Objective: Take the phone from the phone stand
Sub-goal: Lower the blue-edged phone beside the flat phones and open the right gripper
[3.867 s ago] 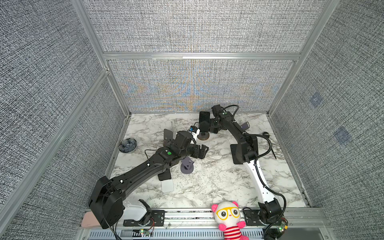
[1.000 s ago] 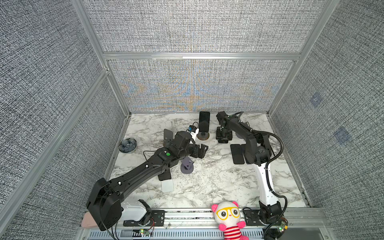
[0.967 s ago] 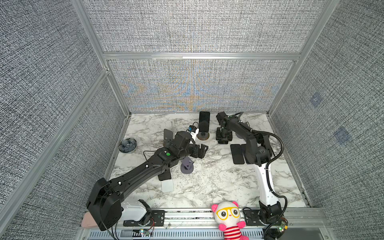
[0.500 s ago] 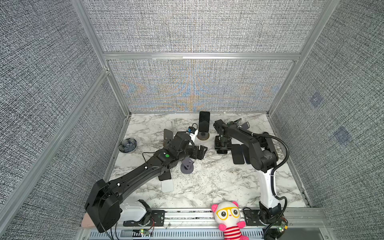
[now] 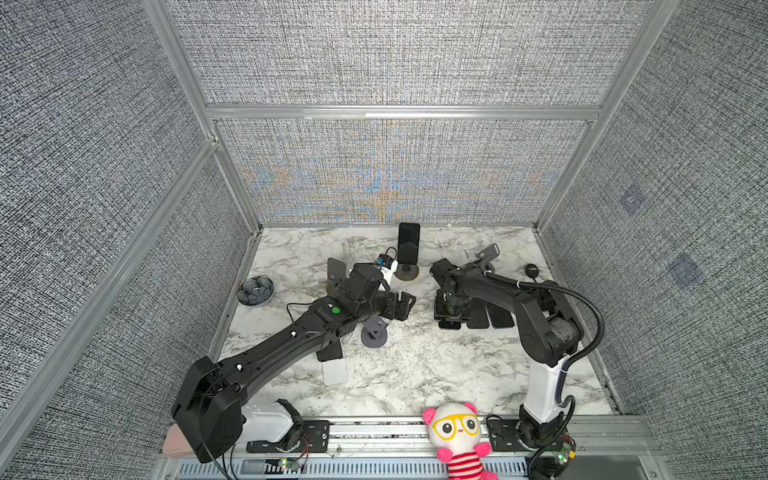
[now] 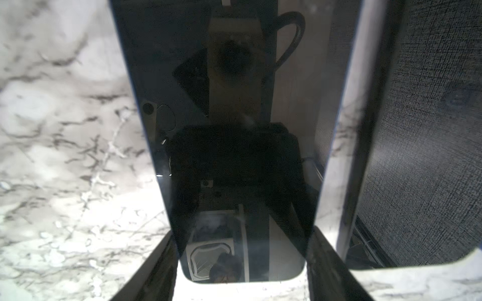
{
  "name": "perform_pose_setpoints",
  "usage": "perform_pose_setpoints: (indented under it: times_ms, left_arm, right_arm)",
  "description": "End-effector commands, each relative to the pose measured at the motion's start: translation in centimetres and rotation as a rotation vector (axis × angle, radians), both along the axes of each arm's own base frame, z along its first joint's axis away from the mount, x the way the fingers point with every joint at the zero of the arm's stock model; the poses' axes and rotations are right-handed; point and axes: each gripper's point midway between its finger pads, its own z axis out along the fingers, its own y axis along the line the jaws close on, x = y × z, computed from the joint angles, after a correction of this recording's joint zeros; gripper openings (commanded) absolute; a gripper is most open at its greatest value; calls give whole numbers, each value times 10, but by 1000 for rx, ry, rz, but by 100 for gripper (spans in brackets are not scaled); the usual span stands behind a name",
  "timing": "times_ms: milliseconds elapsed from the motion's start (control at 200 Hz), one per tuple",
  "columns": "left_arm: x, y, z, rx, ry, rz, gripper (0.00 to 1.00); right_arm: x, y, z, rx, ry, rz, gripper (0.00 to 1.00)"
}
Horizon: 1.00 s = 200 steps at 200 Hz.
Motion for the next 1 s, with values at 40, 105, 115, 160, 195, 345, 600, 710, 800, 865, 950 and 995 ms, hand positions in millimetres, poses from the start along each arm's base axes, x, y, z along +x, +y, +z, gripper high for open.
perform_pose_setpoints:
  times_ms: [40,105,115,160,195,345,600,710,800,865,950,995]
  left_arm:
    - [1,-3,-4,6,12,-3,94]
    - [1,-4,-6,-2,18,-6,94]
    - [1,-4,-5,-4,18,-5,94]
    - [1,-6,-5,-10,18,-6,94]
    - [2,-6,-5,-12,19,-6,94]
    - [2,-8,-4,-16,16,-10,94]
    - [2,-8,-3,-23,15,-12,94]
    - [2,-9,-2,-24,16,-15,94]
    - [1,-9,-1,-23,13,-15,94]
    - [2,-8,0,-22,9,-13,94]
    - [3,-8,1,-20,4,-12,94]
    - [3,-8,3,-22,-1,-13,94]
  right_arm:
    - [-27,-18,-4,-76,95,-8,58]
    - [-25,-20,-2,-85,89,-5,58]
    - [-25,-20,-1,-86,91,-4,58]
    - [-27,-22,0,-98,100,0,58]
    - [-28,-23,-1,-104,102,0,58]
    - [-26,-30,-3,-116,97,-4,58]
    - [-22,-38,-1,-134,85,-5,63]
    - [-20,-37,-1,-135,85,-1,70]
    - [-19,-34,3,-126,76,6,78]
    - [-17,-32,8,-111,64,12,81]
    - [-15,-29,19,-88,37,22,83]
    - [-14,-26,27,-69,21,25,84]
